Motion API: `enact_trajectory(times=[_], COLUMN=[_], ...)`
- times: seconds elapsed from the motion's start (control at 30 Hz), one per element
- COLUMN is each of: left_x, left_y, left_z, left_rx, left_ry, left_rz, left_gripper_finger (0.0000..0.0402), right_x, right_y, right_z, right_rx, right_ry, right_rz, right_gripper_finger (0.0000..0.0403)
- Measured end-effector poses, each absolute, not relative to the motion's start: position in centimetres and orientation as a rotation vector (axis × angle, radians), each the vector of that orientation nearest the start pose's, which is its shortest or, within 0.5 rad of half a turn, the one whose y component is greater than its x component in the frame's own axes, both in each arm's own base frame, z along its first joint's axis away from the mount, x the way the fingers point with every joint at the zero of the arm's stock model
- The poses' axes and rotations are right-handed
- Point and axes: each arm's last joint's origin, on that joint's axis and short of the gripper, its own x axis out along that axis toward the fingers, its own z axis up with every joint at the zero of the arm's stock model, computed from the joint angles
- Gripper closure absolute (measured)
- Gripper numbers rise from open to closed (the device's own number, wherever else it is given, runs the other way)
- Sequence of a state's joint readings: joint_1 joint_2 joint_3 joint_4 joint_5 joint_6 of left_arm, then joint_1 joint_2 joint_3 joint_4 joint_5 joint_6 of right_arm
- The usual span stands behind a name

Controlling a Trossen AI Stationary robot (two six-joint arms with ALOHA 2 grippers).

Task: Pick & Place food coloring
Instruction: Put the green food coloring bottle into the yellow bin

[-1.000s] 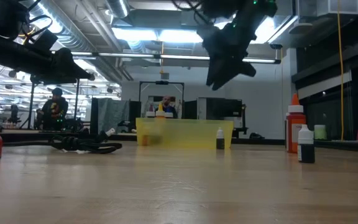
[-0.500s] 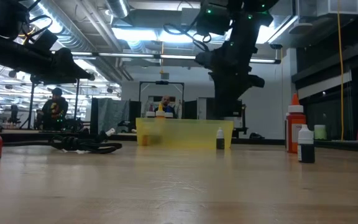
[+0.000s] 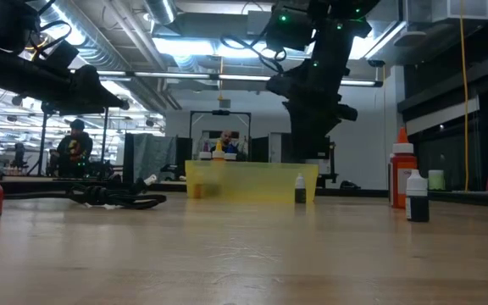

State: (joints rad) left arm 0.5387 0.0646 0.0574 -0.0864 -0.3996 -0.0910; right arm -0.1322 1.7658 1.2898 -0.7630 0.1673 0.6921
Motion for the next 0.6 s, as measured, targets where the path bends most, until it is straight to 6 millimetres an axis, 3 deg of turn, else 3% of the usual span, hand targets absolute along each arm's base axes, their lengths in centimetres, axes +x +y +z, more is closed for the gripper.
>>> enact_trajectory(times=[0.23, 0.6], left_x=[7.7, 7.7], left_y=[5.9, 5.9], left_z=[17.0, 17.0], left_rx=[-0.091, -0.091], left_ry=[0.055, 0.054], left_rz=[0.941, 0.941], left_gripper_finger=[0.0038, 0.0038], right_x=[35.2, 35.9], right_y=[-5.2, -5.5], right_z=[19.6, 17.2], right_rx=[0.516, 0.434], right_ry=[1.141, 1.193], right_rz=[-0.647, -0.669], right_gripper_finger=[0.0222, 0.0217])
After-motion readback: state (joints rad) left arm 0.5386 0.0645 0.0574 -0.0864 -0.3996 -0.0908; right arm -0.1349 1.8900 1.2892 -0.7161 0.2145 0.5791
